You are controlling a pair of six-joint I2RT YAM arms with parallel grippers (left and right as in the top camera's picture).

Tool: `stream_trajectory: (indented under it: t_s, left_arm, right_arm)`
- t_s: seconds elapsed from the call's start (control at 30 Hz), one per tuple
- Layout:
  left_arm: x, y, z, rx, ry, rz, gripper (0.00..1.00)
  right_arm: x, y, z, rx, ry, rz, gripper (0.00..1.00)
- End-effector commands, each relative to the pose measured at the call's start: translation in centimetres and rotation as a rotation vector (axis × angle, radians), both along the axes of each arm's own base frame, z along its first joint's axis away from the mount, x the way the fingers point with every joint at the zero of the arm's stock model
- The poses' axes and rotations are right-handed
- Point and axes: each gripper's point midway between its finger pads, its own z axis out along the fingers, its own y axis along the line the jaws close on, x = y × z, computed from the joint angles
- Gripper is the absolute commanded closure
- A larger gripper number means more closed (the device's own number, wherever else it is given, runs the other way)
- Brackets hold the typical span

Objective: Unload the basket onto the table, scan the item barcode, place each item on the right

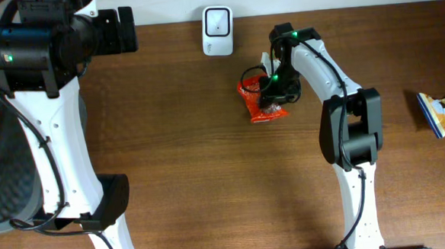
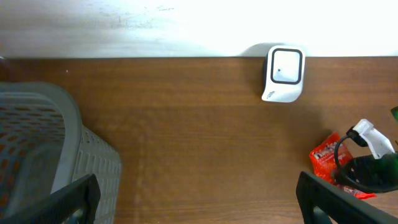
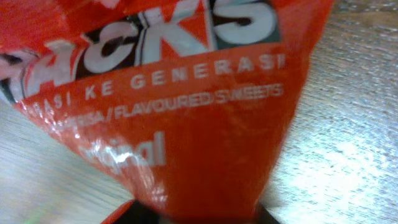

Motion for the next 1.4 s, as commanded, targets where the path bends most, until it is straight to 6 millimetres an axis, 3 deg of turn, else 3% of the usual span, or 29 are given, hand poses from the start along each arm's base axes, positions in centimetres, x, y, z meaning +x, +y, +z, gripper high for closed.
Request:
stream_trajectory:
  t_s: [0.0,0.07,0.17,0.2,0.23,0.27,0.33,0.37,0.43,0.57,0.63,0.77,0.9,0.97,1.03,1.1,1.17,1.2,1.23,1.3,1.37]
  left_arm:
    - [-0.3,0.2,0.6,0.0,-0.016,0.006,0.01]
    - [-0.3,0.2,0.6,0.0,-0.016,0.006,0.01]
    - [-0.3,0.2,0.6,0.0,-0.016,0.006,0.01]
    - [-0.3,0.2,0.6,0.0,-0.016,0.006,0.01]
    - [-0.3,0.2,0.6,0.0,-0.016,0.006,0.01]
    - [-0.3,0.2,0.6,0.0,-0.016,0.006,0.01]
    - [-0.3,0.2,0.6,0.0,-0.016,0.006,0.01]
    - [-0.3,0.2,0.6,0.0,-0.016,0.006,0.01]
    - [-0.3,0.2,0.6,0.0,-0.016,0.006,0.01]
    - [-0.3,0.2,0.6,0.0,-0.016,0.006,0.01]
    - [-0.3,0.2,0.6,0.0,-0.016,0.006,0.01]
    - [-0.3,0.2,0.6,0.0,-0.016,0.006,0.01]
    - [-0.3,0.2,0.6,0.0,-0.016,0.006,0.01]
    - [-0.3,0.2,0.6,0.0,-0.016,0.006,0.01]
    - [-0.3,0.2,0.6,0.0,-0.016,0.006,0.01]
    - [-0.3,0.2,0.6,0.0,-0.016,0.006,0.01]
    - [-0.3,0.2,0.6,0.0,-0.016,0.006,0.01]
    - [-0.3,0.2,0.6,0.0,-0.016,0.006,0.01]
    - [-0.3,0.2,0.6,0.0,-0.016,0.006,0.01]
    - [-0.3,0.2,0.6,0.0,-0.016,0.006,0.01]
    - [-0.3,0.2,0.6,0.0,-0.016,0.006,0.01]
  right_arm:
    - [-0.1,0.7,0.5,0.013,0.017,-0.057,0.94]
    - [0.9,3.0,2.8,0.15,-0.01,-0.056,0.96]
    - [4.8,4.7,7.8,0.255,-0.184,-0.034,0.96]
    - [6.7,5.1,10.1,0.276,-0.283,-0.023,0.96]
    - [9.3,5.7,13.8,0.309,-0.433,-0.007,0.96]
    - [10.8,6.0,15.9,0.329,-0.527,0.003,0.96]
    - [13.8,6.8,19.1,0.369,-0.715,0.027,0.96]
    - [15.2,6.9,19.7,0.345,-0.79,0.022,0.96]
    - [18.1,6.2,19.3,0.17,-0.91,-0.115,0.96]
    - [20.7,10.8,19.1,0.158,-1.108,-0.132,0.96]
    - [21.2,11.5,18.3,0.124,-1.146,-0.153,0.96]
    - [21.5,10.3,15.6,0.038,-1.122,-0.187,0.96]
    - [22.0,8.5,16.7,0.03,-1.139,-0.213,0.96]
    - [22.2,6.5,20.5,0.037,-1.191,-0.25,0.96]
    - [21.9,3.1,25.6,0.034,-1.252,-0.302,0.96]
    - [20.6,-3.0,30.3,-0.012,-1.272,-0.377,0.96]
    - [18.4,-10.8,31.8,-0.107,-1.203,-0.465,0.96]
    - [17.0,-14.9,31.0,-0.166,-1.13,-0.512,0.96]
    - [14.9,-20.1,28.7,-0.24,-1.004,-0.572,0.96]
    - [11.6,-26.0,25.2,-0.319,-0.828,-0.649,0.96]
    - [6.4,-33.1,20.6,-0.393,-0.59,-0.759,0.96]
